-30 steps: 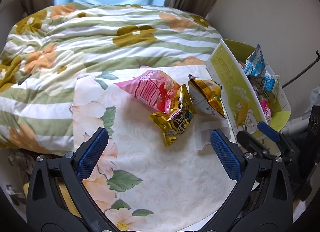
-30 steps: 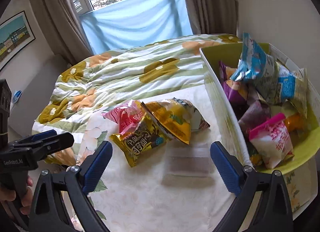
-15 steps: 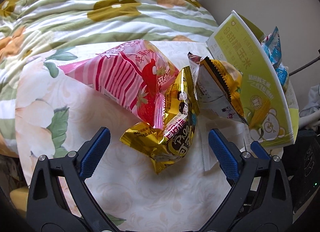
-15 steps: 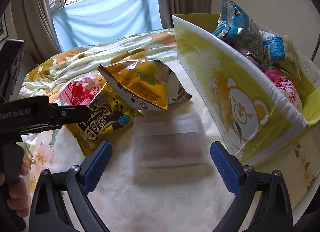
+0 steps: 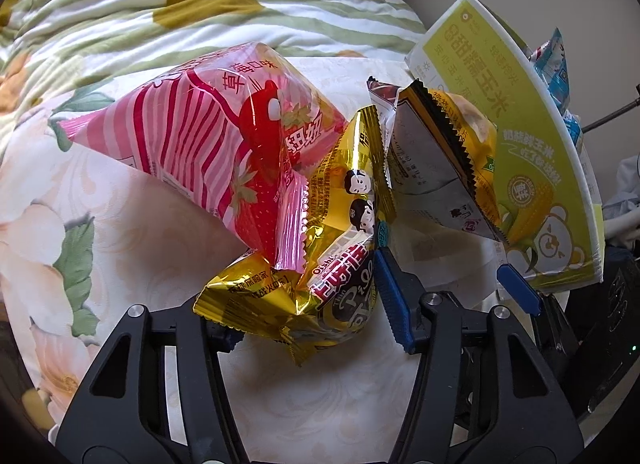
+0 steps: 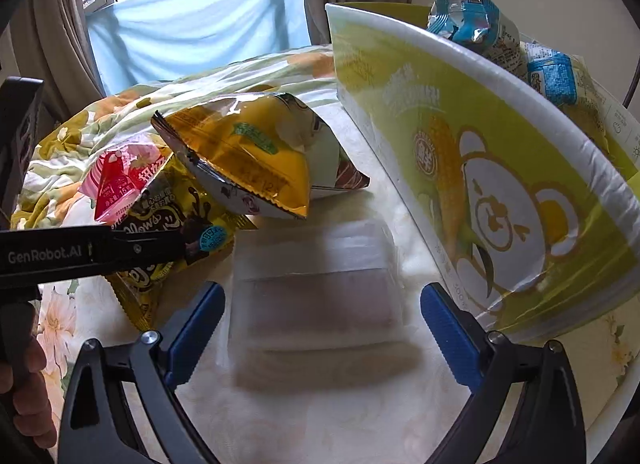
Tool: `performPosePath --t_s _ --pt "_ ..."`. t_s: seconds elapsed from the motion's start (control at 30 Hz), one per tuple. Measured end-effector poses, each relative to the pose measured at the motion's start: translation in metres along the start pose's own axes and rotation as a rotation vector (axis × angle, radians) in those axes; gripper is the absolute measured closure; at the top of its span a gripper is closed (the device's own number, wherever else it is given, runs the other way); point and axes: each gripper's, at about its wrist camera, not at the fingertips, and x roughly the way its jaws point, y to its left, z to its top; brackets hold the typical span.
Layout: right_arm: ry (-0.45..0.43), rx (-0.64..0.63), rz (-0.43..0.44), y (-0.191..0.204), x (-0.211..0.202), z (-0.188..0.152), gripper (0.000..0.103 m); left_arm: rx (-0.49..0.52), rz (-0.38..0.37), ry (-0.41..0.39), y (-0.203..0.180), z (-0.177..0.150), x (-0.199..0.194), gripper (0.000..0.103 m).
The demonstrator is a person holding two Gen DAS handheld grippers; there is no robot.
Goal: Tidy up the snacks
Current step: 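Grasp the yellow chip bag with the left tool while the right tool grasps the clear wrapped pack, then carry the yellow bag and clear pack into the box and release both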
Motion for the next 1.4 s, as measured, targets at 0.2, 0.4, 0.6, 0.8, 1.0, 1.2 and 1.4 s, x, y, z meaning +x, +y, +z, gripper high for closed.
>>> performPosePath --t_s 0.2,0.4,0.6,0.8,1.0,1.2,1.4 --pt "0.024 -0.023 0.017 0.006 0.006 0.0 0.005 -0.015 0.01 -0.005 0.002 -0.004 -0.005 0.054" --pt "0.042 -0.034 0.021 0.011 0.015 0.001 0.005 -0.03 0.032 -0.007 0.009 -0.016 -0.019 0.055" --pt "0.047 -0.068 -0.005 0.016 0.022 0.001 0.005 -0.042 0.047 0.004 0.017 -0.035 -0.03 0.055" --pt "0.059 -0.094 -0.022 0.021 0.031 0.0 0.005 -0.04 0.058 0.01 0.021 -0.049 -0.04 0.055" --pt "0.046 -0.125 -0.035 0.021 0.028 -0.004 0.023 -0.033 0.065 0.005 0.02 -0.053 -0.043 0.056" --pt "0.048 -0.138 -0.03 0.024 0.019 -0.012 0.03 -0.044 0.063 0.002 0.019 -0.057 -0.046 0.057" --pt "0.06 -0.142 -0.008 0.019 0.004 -0.02 0.033 -0.047 0.056 -0.009 0.018 -0.064 -0.056 0.059"
